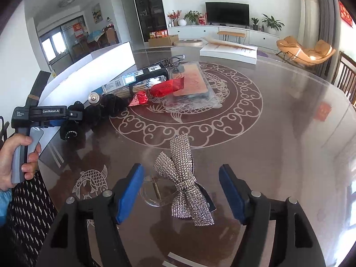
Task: Organize objects
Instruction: 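Grasp the black fuzzy pouch with the left tool while the right tool holds the bow clip, then carry both items into the white box and open both tools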
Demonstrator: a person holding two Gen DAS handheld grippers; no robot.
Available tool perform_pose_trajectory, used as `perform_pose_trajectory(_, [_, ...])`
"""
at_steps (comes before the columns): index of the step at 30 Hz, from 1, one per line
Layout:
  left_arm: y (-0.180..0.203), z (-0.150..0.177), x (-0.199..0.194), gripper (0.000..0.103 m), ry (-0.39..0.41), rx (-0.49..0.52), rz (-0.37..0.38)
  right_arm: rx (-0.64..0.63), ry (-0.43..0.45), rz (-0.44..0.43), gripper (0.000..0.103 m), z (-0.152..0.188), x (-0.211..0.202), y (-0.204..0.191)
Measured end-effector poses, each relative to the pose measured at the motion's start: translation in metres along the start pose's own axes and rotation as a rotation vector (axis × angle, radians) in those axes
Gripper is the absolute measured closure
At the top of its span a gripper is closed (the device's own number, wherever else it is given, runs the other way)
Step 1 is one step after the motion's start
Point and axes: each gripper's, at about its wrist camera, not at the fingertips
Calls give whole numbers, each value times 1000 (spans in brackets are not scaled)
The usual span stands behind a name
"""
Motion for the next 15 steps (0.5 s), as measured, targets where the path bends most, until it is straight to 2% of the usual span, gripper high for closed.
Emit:
perform_pose_trajectory(1, [0, 2, -2, 56, 9, 23, 1, -14, -8, 3, 27, -2, 1, -1])
perform_pose_trajectory(2, [0, 4, -3, 72, 9, 42, -9, -32, -24, 5, 23, -4, 2, -3])
perform_pose_trajectory(6, [-12, 10, -16, 74, 23, 23, 41, -83, -92, -1, 21, -8, 10, -6])
perform_pose_trajectory(10, [-11, 15, -39, 74, 58, 45, 82, -37, -153, -86, 21, -10, 19, 0])
perform_pose_trajectory(12, [-11, 19, -46, 74, 58, 46, 111, -51, -180, -75, 21, -14, 28, -2])
perform_pose_trajectory(13, [-10, 22, -49, 74, 56, 44, 123, -56, -192, -68, 24, -14, 34, -2])
perform_pose_trajectory(14, [-10, 25, -53, 74, 57, 45, 135, -40, -210, -75, 45, -14, 41, 1])
perform_pose_trajectory(15, [-11, 28, -59, 74, 63, 47, 143, -10, -226, -81, 47, -14, 43, 4])
Point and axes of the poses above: each gripper's, at about its wrist camera, not at the fingertips, and x roughly the way its jaws point, y to its right, z to its underside, and after that the axes turned 10 degrees about -x, right-handed
